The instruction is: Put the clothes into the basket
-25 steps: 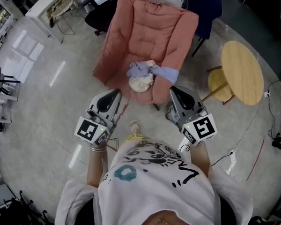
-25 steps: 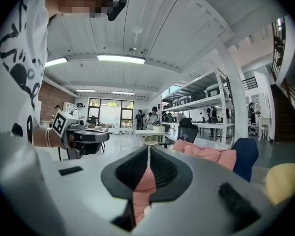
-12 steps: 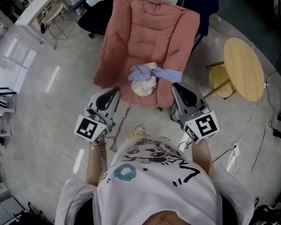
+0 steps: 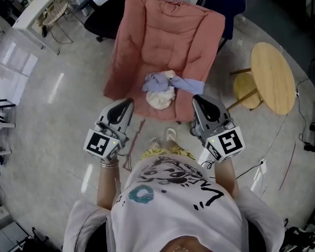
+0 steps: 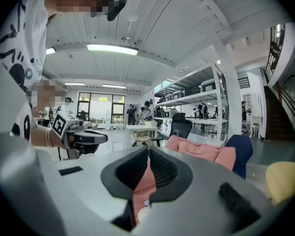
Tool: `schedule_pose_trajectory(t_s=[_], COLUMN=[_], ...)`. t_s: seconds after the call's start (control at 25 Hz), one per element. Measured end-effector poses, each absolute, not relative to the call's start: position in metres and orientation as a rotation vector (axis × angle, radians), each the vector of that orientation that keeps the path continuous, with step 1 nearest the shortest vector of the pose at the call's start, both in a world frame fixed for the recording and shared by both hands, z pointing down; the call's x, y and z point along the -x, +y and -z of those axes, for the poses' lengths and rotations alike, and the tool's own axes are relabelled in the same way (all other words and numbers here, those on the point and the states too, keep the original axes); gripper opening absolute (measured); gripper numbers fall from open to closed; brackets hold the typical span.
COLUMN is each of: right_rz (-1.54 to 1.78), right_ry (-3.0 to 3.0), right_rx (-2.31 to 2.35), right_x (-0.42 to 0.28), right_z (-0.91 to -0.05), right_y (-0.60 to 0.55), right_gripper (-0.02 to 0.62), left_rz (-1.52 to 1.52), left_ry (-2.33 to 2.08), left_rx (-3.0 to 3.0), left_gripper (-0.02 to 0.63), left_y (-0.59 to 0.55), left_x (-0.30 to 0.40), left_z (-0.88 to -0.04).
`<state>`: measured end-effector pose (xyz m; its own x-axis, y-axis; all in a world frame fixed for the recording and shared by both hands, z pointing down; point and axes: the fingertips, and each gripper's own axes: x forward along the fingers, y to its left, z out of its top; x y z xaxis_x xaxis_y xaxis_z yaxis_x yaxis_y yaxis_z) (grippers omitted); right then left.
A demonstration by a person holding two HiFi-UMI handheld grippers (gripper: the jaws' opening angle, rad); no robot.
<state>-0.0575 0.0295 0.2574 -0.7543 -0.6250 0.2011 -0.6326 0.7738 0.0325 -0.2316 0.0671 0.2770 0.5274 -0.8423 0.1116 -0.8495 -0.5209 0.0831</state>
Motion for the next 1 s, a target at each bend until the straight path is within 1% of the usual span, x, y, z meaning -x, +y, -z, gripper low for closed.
schedule_pose_trajectory(t_s=[0.36, 0.6, 1.0], right_rz=[-0.116, -0.099, -0.092], right_ry=[-2.767, -2.792, -2.792], right_rx=[-0.912, -0.864, -0.814], right_x=[0.056, 0.053, 0.044], right_z=[-0.271, -0.271, -0.279], right_y=[-0.015, -0.046, -0.082], right_gripper=[0.029, 0.029, 0.029], left_rz=[-0.112, -0.128, -0.177], left_ry=[-1.551, -1.593, -1.559], left_rx=[-2.547, -2.528, -2.517], left_gripper=[0.023, 0.023, 0.023], left_y=[0.033, 0.006, -0.028], left_x=[0.234, 0.230, 0.218], left_z=[-0.289, -0.288, -0.310])
